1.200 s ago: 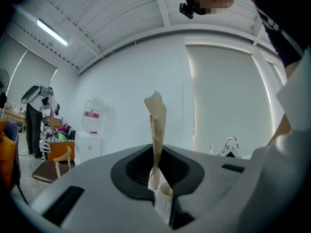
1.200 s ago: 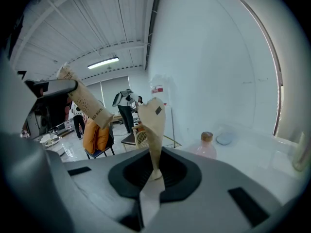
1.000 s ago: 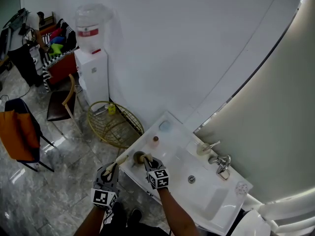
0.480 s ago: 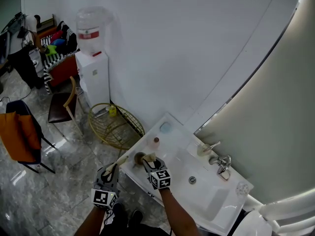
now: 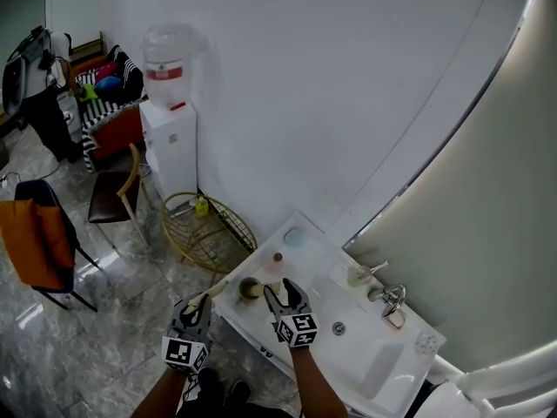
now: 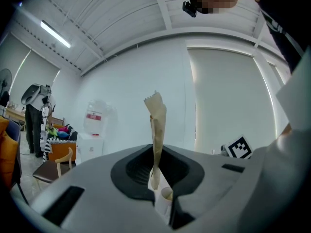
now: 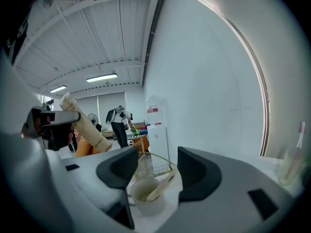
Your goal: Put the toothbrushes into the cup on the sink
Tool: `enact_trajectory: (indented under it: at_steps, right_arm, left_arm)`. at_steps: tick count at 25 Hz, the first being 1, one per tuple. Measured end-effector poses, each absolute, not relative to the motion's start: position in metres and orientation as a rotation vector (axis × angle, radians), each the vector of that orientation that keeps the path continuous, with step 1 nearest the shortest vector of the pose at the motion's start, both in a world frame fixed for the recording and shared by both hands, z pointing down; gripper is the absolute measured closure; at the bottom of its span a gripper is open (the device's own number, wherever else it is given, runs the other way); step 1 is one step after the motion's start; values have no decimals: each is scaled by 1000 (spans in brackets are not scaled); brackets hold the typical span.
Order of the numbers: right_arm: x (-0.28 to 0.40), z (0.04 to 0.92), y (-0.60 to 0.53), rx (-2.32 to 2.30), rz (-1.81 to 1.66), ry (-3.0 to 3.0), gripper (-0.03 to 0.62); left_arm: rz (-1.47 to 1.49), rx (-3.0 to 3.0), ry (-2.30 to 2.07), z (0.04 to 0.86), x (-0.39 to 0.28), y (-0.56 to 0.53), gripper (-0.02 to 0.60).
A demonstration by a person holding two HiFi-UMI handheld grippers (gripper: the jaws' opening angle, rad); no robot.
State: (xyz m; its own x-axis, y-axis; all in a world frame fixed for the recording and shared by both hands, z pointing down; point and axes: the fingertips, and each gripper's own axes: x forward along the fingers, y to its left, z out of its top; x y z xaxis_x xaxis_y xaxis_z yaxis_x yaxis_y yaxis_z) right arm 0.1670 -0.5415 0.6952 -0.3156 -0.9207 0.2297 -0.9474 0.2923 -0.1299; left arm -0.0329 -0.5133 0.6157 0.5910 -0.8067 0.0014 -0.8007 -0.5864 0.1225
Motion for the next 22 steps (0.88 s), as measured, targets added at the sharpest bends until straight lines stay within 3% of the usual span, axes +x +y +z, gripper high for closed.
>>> enact_trajectory:
  at_steps: [13, 16, 18, 22]
  right_arm:
    - [167, 578, -494, 1851, 122, -2550, 344]
    - [160, 577, -479, 1830, 106, -2537, 414]
    - [159, 574, -470, 1857, 100, -2551, 500]
    - [155, 569, -455, 1888, 118, -2579, 542]
  left_arm:
    - [-163, 2719, -1378, 583, -44, -500, 535]
    - [-170, 2711, -1366, 579, -45, -494, 536]
    - [-172, 2718, -1362, 578, -45, -490, 535]
    - [-189, 2725, -1359, 572, -47, -483, 535]
